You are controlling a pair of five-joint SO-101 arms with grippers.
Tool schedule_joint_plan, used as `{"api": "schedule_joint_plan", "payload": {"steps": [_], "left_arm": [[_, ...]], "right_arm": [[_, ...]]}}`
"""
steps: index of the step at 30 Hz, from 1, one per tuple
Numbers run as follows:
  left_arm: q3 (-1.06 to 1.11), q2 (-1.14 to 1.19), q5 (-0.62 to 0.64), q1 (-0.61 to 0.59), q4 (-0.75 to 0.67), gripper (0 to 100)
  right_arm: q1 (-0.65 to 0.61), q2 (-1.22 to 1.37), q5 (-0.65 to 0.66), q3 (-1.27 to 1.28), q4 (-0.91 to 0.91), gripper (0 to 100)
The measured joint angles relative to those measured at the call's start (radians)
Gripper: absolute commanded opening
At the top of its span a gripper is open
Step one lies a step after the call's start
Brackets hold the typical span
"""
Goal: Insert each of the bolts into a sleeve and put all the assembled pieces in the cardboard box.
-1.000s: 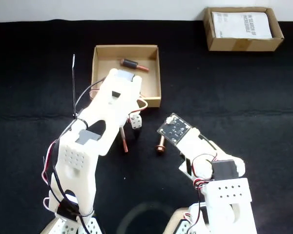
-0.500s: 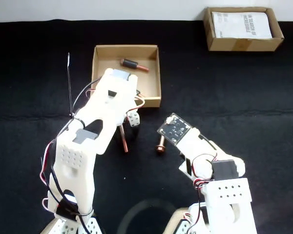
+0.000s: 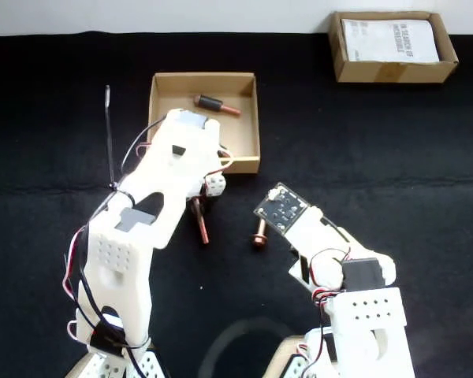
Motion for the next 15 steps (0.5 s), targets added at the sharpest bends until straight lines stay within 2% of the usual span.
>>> {"api": "schedule_joint_plan", "payload": {"steps": [7,12,15], "left_arm": [[-0.002,0.0,-0.014,-0.014,0.008,1],[-0.075,-0.031,-0.018,-0.021,0.126,1],[-0.13,-0.137,-0.018,-0.014,0.192,1]], "right_arm": [[0.0,0.0,0.0,0.0,-0.04,0.8],[0.0,0.0,0.0,0.0,-0.155,0.8],[-0.008,0.0,-0.077,0.0,-0.224,0.6]]}}
